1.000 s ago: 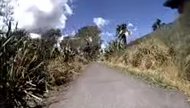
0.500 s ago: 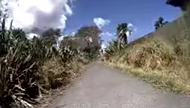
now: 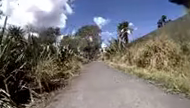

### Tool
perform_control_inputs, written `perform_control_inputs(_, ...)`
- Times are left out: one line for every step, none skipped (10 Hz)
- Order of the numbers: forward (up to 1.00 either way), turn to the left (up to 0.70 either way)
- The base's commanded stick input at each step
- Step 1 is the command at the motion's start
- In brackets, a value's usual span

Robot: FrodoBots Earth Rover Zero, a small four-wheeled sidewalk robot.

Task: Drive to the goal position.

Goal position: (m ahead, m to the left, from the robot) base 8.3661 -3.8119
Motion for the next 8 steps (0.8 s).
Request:
perform_control_inputs(0.70,0.00)
perform_control_inputs(0.70,0.00)
perform_control_inputs(0.70,0.00)
perform_control_inputs(0.70,0.00)
perform_control_inputs(0.70,0.00)
perform_control_inputs(0.70,0.00)
perform_control_inputs(0.70,0.00)
perform_control_inputs(0.70,0.00)
